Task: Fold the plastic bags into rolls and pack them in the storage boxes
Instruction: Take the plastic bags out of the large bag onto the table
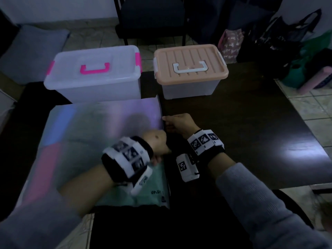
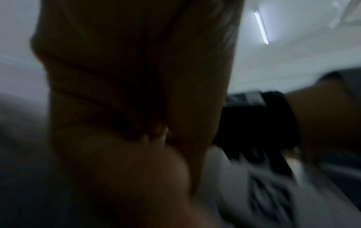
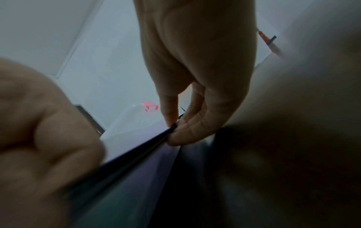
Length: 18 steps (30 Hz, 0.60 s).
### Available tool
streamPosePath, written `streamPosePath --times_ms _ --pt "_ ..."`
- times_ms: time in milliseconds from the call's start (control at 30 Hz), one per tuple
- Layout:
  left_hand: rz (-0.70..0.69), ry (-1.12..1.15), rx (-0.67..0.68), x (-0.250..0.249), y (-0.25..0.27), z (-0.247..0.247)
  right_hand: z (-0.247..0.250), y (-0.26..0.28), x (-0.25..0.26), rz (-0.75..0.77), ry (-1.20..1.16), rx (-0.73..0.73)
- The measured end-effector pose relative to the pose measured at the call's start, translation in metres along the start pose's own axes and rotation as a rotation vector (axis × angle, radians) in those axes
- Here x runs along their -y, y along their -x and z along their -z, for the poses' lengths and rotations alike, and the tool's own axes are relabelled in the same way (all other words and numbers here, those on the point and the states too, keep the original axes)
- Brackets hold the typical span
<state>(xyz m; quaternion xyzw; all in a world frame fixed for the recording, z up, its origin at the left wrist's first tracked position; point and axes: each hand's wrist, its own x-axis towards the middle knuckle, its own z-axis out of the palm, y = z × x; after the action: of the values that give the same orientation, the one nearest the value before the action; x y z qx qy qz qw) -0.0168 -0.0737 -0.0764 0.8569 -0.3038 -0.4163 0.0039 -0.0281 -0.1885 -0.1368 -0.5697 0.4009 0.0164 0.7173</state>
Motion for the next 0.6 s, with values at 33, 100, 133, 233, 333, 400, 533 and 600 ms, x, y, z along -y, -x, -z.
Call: streamPosePath --times_ms 33,100,133,233,333,400,533,600 --pt "0.016 0.094 -0.007 0.002 -0.006 0.016 0.001 0.000 0.000 0.004 -0.010 0.012" --pt "-0.020 0.063 -0.218 0.005 -0.027 0.057 0.004 -0.001 -0.003 0.003 -0.016 0.035" --pt "-0.037 0.007 -0.351 0.007 -0.039 0.078 0.005 -0.001 -0.003 0.003 -0.019 0.045" --pt "-0.010 -0.073 -0.410 0.010 -0.080 0.113 0.008 0.000 -0.002 -0.009 -0.010 0.054" --pt "0.019 -0.146 -0.286 0.007 -0.109 0.117 0.007 -0.002 -0.003 -0.024 -0.009 0.061" --pt "0.012 -0.190 -0.242 0.009 -0.128 0.116 0.007 -0.004 -0.004 -0.016 -0.033 0.056" --pt "0.001 -0.262 -0.206 0.014 -0.140 0.120 0.005 -0.008 -0.008 0.021 -0.007 0.037" --pt "-0.024 -0.260 -0.208 0.016 -0.143 0.124 0.003 -0.011 -0.010 0.065 0.038 0.010"
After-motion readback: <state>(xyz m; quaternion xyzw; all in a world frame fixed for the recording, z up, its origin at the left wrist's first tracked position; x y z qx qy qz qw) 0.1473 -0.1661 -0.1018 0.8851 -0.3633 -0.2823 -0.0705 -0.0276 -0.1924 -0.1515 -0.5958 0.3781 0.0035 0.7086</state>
